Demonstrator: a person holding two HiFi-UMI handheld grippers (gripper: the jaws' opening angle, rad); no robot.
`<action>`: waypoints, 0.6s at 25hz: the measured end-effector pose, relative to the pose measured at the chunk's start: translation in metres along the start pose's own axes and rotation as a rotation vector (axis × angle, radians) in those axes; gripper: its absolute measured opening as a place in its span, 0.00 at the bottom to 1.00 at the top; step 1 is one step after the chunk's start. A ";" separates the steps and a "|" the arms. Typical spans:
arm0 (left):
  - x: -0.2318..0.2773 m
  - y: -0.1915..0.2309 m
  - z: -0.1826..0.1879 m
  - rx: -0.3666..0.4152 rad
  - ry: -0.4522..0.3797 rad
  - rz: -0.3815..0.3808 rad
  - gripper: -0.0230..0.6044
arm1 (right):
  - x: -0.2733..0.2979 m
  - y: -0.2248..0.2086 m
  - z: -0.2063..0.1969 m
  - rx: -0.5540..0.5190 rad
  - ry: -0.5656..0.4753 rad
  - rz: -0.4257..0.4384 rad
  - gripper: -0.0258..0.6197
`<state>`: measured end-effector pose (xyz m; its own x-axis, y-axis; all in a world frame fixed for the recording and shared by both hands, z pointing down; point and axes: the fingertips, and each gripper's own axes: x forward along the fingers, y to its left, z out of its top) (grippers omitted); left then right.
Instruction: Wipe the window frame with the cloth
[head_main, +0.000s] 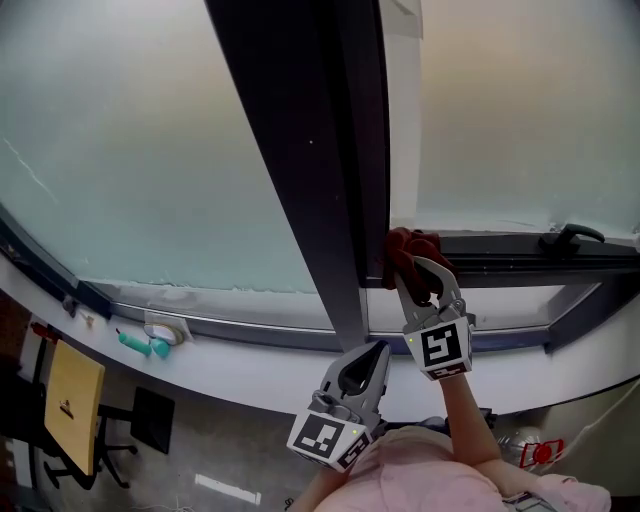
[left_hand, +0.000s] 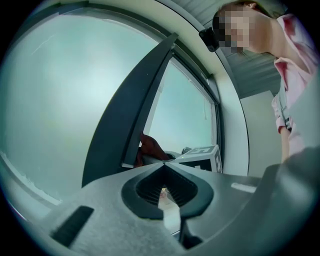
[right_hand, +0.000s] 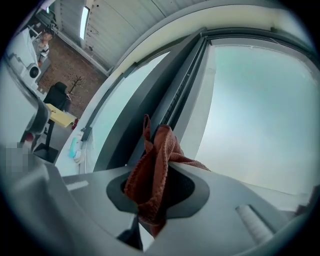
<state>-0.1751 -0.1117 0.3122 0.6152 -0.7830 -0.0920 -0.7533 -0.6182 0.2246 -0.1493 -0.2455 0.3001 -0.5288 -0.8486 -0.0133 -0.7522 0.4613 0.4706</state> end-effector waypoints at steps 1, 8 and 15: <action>0.005 -0.003 -0.002 -0.006 0.001 -0.014 0.03 | 0.000 0.000 0.000 0.006 -0.003 0.012 0.16; 0.017 -0.020 -0.011 -0.034 0.026 -0.067 0.03 | -0.002 0.001 -0.001 0.054 -0.009 0.028 0.16; 0.008 -0.012 -0.005 -0.028 -0.008 -0.024 0.03 | -0.001 -0.001 -0.001 0.038 -0.012 0.024 0.16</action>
<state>-0.1599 -0.1107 0.3136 0.6313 -0.7684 -0.1051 -0.7312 -0.6348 0.2497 -0.1481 -0.2454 0.3004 -0.5512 -0.8343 -0.0135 -0.7538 0.4910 0.4367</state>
